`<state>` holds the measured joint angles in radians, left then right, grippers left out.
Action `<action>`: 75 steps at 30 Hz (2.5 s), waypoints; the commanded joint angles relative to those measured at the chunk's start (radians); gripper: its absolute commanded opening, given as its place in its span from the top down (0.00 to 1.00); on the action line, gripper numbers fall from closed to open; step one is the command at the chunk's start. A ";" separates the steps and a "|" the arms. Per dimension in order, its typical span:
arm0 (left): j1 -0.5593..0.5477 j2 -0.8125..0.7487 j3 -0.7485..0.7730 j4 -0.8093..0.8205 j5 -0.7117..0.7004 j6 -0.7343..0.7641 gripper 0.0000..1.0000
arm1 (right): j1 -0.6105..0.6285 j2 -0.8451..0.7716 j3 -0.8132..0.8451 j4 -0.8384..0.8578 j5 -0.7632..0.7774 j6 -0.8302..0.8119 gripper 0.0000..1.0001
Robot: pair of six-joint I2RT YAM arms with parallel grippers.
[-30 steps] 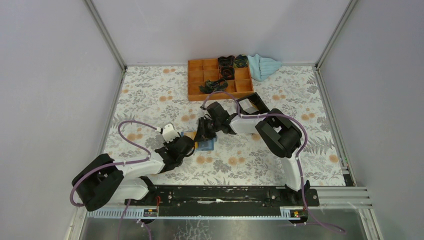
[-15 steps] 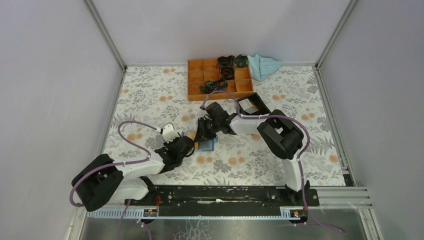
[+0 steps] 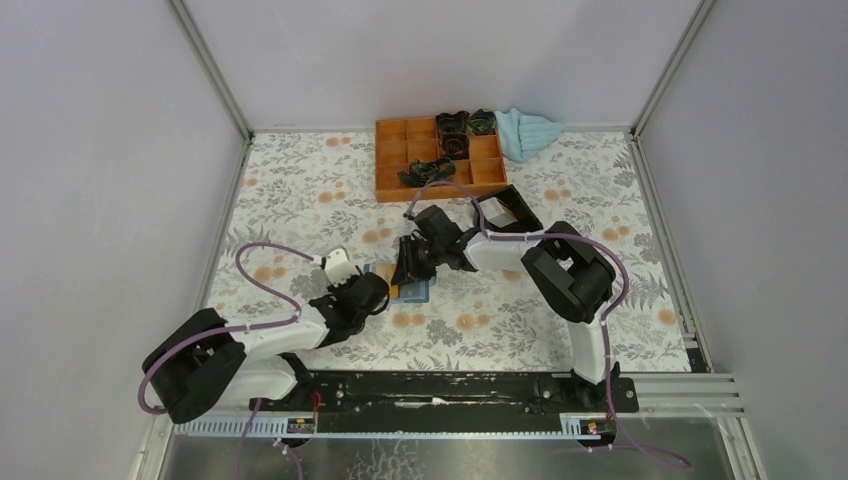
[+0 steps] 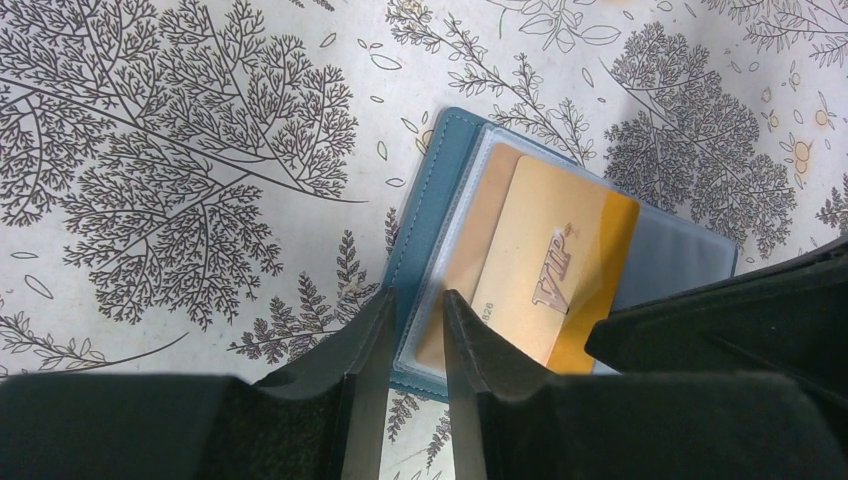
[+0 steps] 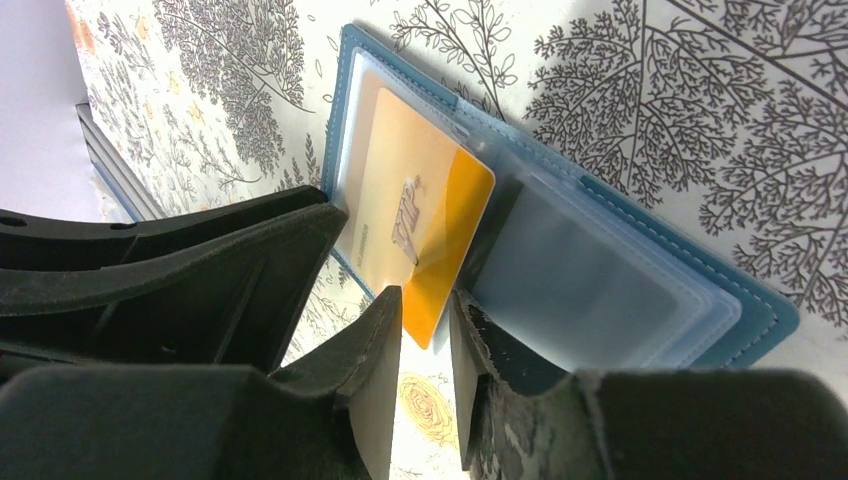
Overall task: Put the credit cards into the card holder
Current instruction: Insert the credit card into the card holder.
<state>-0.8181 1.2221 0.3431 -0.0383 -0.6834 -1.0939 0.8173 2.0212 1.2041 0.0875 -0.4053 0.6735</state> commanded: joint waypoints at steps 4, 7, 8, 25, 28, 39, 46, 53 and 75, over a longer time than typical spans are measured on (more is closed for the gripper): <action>-0.007 -0.010 -0.024 -0.031 0.005 -0.012 0.68 | 0.006 -0.076 -0.026 -0.015 0.056 -0.034 0.68; -0.006 -0.012 -0.027 -0.031 0.005 -0.013 0.68 | 0.006 -0.087 -0.035 -0.010 0.073 -0.037 0.69; -0.007 -0.012 -0.027 -0.031 0.005 -0.014 0.68 | 0.005 -0.085 -0.035 -0.012 0.075 -0.039 0.69; -0.008 -0.006 -0.021 -0.033 0.007 -0.014 0.68 | 0.006 -0.007 0.010 -0.028 0.073 -0.048 0.96; -0.007 -0.006 -0.021 -0.033 0.007 -0.015 0.68 | 0.007 0.001 0.018 -0.024 0.067 -0.044 0.96; -0.010 -0.005 -0.022 -0.033 0.006 -0.020 0.69 | 0.018 0.028 0.030 0.004 0.046 -0.021 0.95; -0.012 -0.011 -0.025 -0.033 0.005 -0.023 0.69 | 0.026 0.047 0.038 0.031 0.028 -0.006 0.95; -0.015 -0.055 -0.033 -0.049 -0.008 -0.032 0.69 | 0.034 0.051 0.035 0.048 0.023 0.004 0.95; -0.047 -0.043 -0.033 0.001 -0.024 -0.044 0.71 | 0.068 0.043 0.013 0.088 0.018 0.037 0.94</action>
<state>-0.8516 1.1675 0.3145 -0.0673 -0.6971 -1.1202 0.8566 2.0602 1.2140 0.1440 -0.3664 0.6949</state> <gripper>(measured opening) 0.299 0.055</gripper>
